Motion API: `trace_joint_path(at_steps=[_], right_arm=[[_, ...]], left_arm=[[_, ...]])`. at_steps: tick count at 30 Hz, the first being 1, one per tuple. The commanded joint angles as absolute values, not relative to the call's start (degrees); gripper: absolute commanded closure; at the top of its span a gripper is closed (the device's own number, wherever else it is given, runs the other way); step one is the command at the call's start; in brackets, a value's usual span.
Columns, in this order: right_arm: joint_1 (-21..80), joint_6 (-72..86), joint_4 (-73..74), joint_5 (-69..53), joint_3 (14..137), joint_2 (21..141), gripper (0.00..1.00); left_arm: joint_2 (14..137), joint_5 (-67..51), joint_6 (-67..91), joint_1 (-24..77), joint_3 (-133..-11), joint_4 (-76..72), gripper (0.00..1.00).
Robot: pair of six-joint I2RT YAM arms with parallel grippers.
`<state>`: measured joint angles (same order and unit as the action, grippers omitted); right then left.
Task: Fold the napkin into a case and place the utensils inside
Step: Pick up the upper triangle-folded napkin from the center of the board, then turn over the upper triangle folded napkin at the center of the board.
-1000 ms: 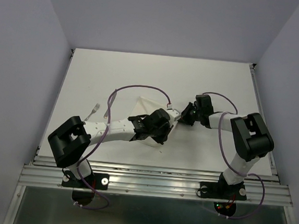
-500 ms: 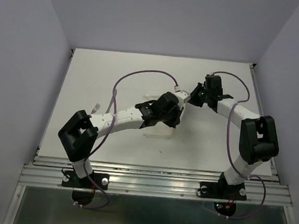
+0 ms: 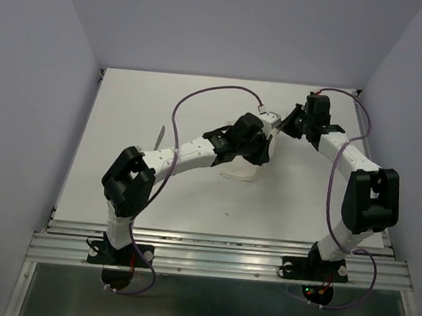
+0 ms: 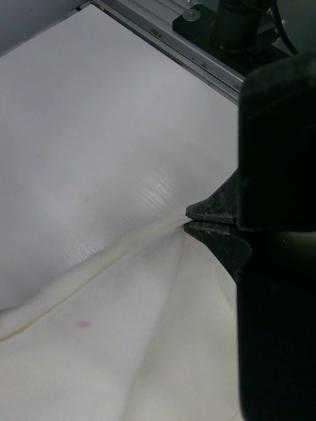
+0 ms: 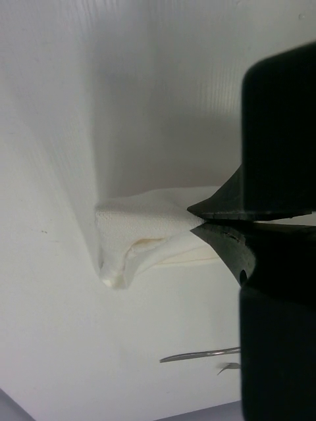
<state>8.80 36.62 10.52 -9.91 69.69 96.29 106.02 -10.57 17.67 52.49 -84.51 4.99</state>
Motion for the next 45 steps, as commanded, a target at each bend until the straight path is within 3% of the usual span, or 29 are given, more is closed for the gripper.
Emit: trace_joint_path(at_steps=[1,18,30,37,45], right_arm=[[7.21,34.19,11.34,-9.05,73.03,93.08,0.99],[1.68,28.13,20.38,-3.44,73.21,85.0,0.99],[-0.09,16.53,43.15,21.34,92.36,81.3,0.99],[0.61,10.73,46.84,13.89,104.5,87.71,0.99],[11.5,11.33,39.13,16.35,93.88,95.18,0.99]], left_arm=[[106.52,-14.06,19.07,52.38,-89.47,4.92,1.0],[117.24,-21.08,23.38,56.25,-108.18,9.75,1.0],[131.56,-39.0,33.64,59.85,-134.63,1.07,1.0],[130.61,-45.09,45.34,59.77,-121.74,-23.54,1.0],[122.53,-45.18,51.95,56.69,-91.44,-49.9,1.0]])
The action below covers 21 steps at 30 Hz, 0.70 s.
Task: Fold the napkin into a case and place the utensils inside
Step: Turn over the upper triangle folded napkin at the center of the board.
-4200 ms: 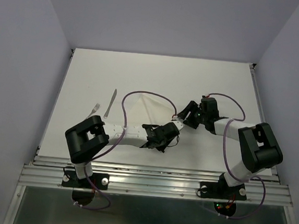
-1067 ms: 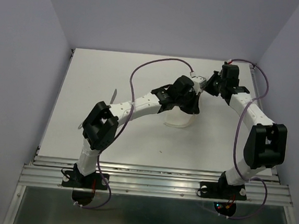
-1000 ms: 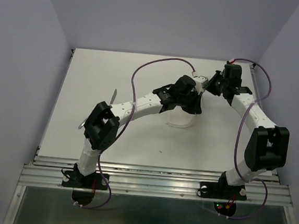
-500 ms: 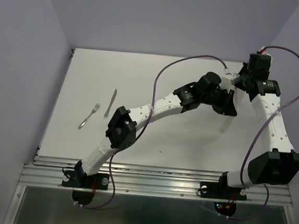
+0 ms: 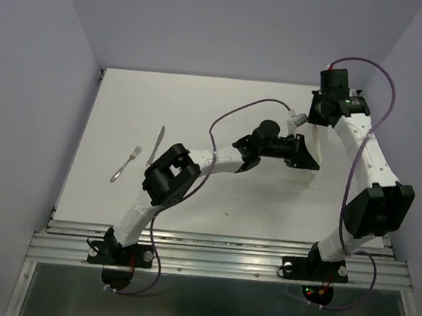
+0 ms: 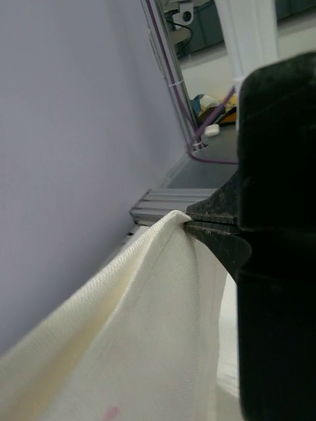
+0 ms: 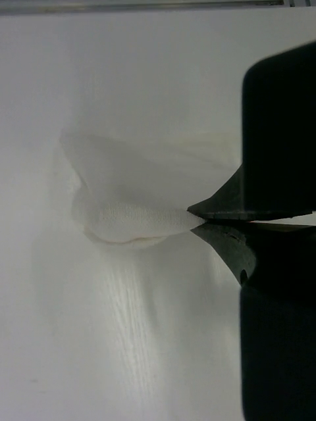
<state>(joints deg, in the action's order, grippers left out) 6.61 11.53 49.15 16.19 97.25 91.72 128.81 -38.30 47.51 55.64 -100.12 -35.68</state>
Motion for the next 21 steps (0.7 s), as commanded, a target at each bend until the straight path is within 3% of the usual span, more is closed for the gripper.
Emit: trace_joint_path(at_steps=[1,7,21], right_arm=[[12.21,11.6,38.42,15.83,92.3,95.97,0.99],[15.46,14.15,32.88,9.51,89.21,98.79,0.99],[20.74,16.0,29.01,4.22,88.42,105.03,0.99]], left_arm=[[121.65,-44.74,51.86,56.08,-85.32,-51.31,1.0],[115.58,-43.34,50.37,54.14,-71.13,-55.99,1.0],[112.41,-42.8,53.96,49.49,-55.74,-68.1,1.0]])
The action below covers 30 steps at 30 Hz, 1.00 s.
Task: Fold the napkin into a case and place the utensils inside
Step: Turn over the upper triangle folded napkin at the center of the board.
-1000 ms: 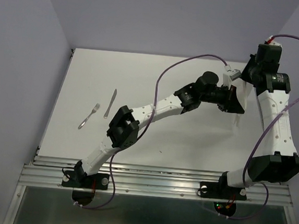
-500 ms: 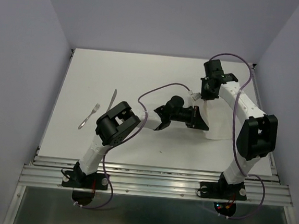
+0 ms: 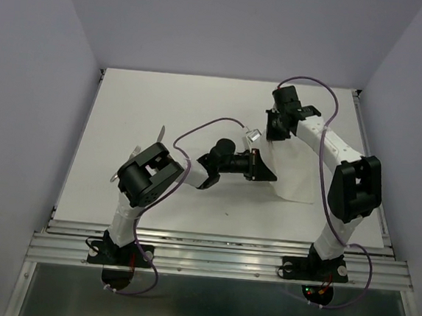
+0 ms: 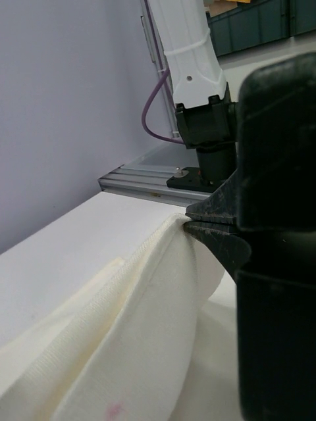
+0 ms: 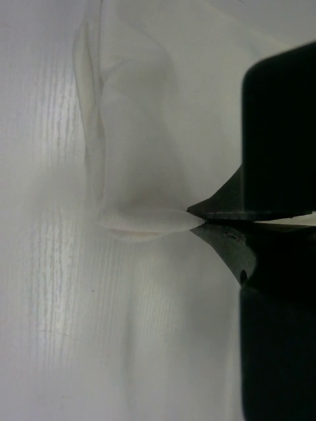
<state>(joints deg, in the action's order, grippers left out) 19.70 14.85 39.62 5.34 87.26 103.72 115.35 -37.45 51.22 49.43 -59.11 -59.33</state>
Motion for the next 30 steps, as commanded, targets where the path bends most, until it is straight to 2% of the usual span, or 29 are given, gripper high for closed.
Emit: trace_joint_path(at_steps=[1,27,30], right_arm=[[20.74,16.0,29.0,4.22,88.5,105.38,0.99],[27.07,17.05,26.63,0.53,93.16,113.64,0.99],[27.07,19.24,25.06,1.93,92.38,112.33,0.99]], left_arm=[[112.41,-42.8,54.23,49.22,-55.11,-68.72,1.0],[110.31,-41.22,57.74,45.97,-42.19,-79.43,1.0],[107.94,-41.05,56.78,45.53,-41.83,-76.23,1.0]])
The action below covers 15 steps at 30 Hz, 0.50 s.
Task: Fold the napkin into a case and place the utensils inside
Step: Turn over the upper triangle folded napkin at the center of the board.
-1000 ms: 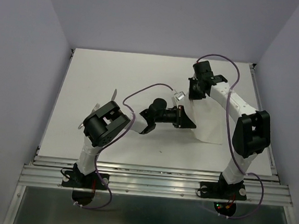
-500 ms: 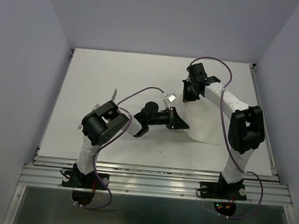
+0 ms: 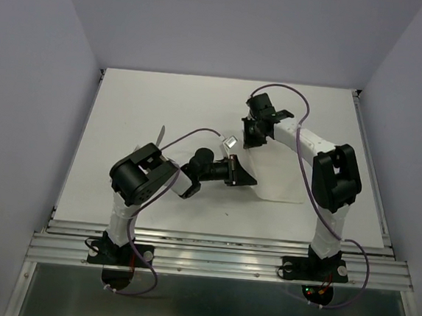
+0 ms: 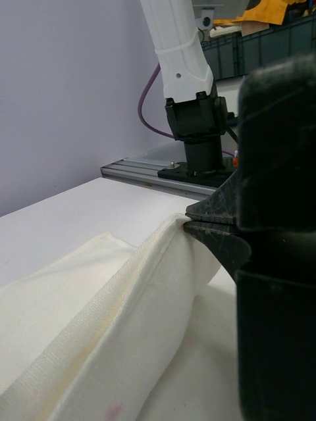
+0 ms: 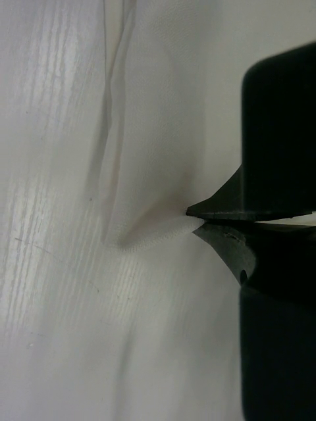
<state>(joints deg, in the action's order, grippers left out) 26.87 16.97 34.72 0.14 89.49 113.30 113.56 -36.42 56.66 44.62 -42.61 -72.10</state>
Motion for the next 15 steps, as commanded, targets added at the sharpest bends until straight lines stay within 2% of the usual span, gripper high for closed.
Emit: trace_joint_path(at_steps=[1,4,9,15], right_arm=[[27.07,19.51,24.61,2.8,92.37,110.85,0.99],[26.54,20.56,24.35,4.48,94.13,107.68,0.99],[20.24,23.29,22.33,5.71,94.31,100.39,0.99],[12.4,26.27,19.87,5.8,89.48,91.34,0.99]], left_arm=[[107.06,-40.87,55.99,45.53,-42.71,-74.11,1.0],[102.84,-40.17,50.82,45.61,-47.52,-61.3,1.0],[97.65,-38.24,39.75,46.4,-59.39,-36.97,1.0],[100.36,-37.18,35.86,47.55,-75.83,-22.62,1.0]])
